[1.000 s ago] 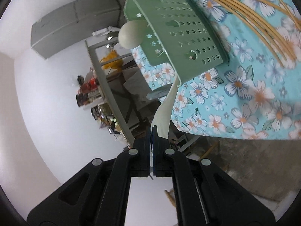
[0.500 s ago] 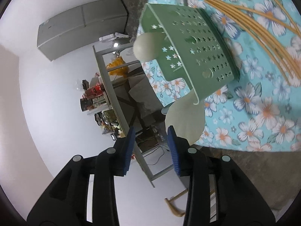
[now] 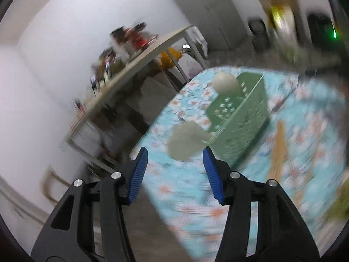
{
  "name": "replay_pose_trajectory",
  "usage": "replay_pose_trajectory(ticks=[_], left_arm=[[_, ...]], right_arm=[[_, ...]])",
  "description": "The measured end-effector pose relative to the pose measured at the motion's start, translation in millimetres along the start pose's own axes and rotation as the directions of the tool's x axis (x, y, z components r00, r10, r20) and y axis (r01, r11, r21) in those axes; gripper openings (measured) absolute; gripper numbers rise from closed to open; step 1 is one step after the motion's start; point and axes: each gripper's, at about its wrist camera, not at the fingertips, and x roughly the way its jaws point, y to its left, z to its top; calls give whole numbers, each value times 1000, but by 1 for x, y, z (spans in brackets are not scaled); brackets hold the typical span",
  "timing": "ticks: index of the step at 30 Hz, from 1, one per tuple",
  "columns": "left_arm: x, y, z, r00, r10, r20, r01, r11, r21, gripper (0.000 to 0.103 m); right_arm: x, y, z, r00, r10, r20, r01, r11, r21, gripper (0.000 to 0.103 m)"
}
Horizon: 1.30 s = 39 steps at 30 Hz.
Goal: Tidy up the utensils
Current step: 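Carry the white ladle with the left tool and lower it into the green caddy, then open the left tool to release the ladle while the right tool moves toward the chopsticks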
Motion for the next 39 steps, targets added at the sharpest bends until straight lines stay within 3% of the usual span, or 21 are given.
replay_pose_trajectory(ticks=[3,5,7,15,23,31,39], left_arm=[[0,-5,-21,998,-54,19,56,983,-175,51],[3,-6,-35,991,-129,37,134,939,-315,51],[8,-10,-45,985,-164,61,175,909,-378,51],[20,-33,-62,973,-214,88,231,871,-434,51],[26,-29,-77,969,-226,95,243,832,-498,51],[28,-21,-90,972,-216,90,230,809,-541,51],[34,-17,-97,971,-223,82,231,799,-555,51]], right_arm=[[-8,9,6,1000,-10,21,11,999,-43,3],[-14,15,10,999,-23,40,26,997,-72,3],[-23,23,15,997,-38,70,46,993,-108,3],[-64,49,51,978,-58,199,101,971,-215,3],[-106,97,98,948,57,314,50,945,-323,3],[-91,143,114,952,177,249,-65,914,-400,3],[-54,167,105,975,151,162,-64,892,-448,3]])
